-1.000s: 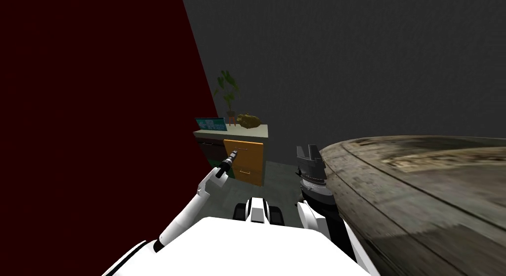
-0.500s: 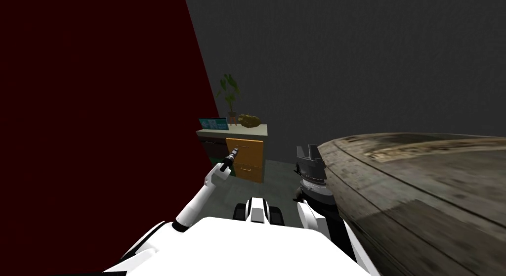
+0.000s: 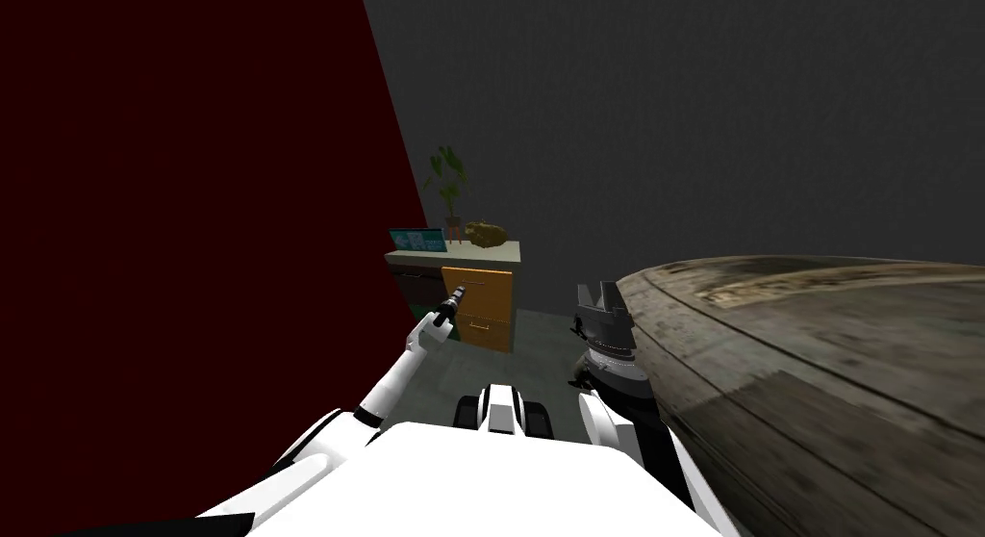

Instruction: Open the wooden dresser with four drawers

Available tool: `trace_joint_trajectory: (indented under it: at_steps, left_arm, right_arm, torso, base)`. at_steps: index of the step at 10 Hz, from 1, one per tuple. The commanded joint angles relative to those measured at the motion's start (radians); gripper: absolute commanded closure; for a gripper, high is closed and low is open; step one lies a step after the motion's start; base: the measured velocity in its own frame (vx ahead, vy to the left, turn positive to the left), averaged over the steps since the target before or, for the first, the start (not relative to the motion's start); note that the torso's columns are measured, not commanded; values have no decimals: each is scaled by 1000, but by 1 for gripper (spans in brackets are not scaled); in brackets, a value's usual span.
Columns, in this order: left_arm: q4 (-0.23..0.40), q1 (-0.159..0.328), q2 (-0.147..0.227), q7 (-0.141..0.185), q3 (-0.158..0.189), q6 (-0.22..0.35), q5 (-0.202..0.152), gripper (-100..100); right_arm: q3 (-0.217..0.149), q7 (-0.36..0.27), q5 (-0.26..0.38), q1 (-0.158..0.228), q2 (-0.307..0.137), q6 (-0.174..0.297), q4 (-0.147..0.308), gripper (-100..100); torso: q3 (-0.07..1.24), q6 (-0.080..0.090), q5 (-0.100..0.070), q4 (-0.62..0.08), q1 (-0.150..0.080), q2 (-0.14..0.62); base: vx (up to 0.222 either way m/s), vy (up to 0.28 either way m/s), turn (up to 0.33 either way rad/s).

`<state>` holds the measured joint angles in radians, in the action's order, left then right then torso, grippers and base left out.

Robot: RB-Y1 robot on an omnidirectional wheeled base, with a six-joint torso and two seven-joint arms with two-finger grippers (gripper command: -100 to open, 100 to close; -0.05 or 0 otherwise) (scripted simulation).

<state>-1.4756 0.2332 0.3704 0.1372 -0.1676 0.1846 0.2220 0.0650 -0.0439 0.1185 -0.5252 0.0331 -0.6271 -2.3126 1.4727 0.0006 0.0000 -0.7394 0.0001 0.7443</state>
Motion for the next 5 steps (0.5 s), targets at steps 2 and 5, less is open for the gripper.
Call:
trace_joint_trajectory:
  at_steps: [2,5]
  left_arm:
    - [112,110,-22,-11,10,-13,-1,100]
    - [233,196,-66,-30,33,-40,-7,100]
  right_arm:
    - [0,0,0,0,0,0,0,0]
    - [0,0,0,0,0,0,0,0]
  torso:
    - [2,-1,0,1,1,-5]
    - [2,0,0,1,0,-4]
  base:
    - [-73,30,3]
    - [-117,17,-48]
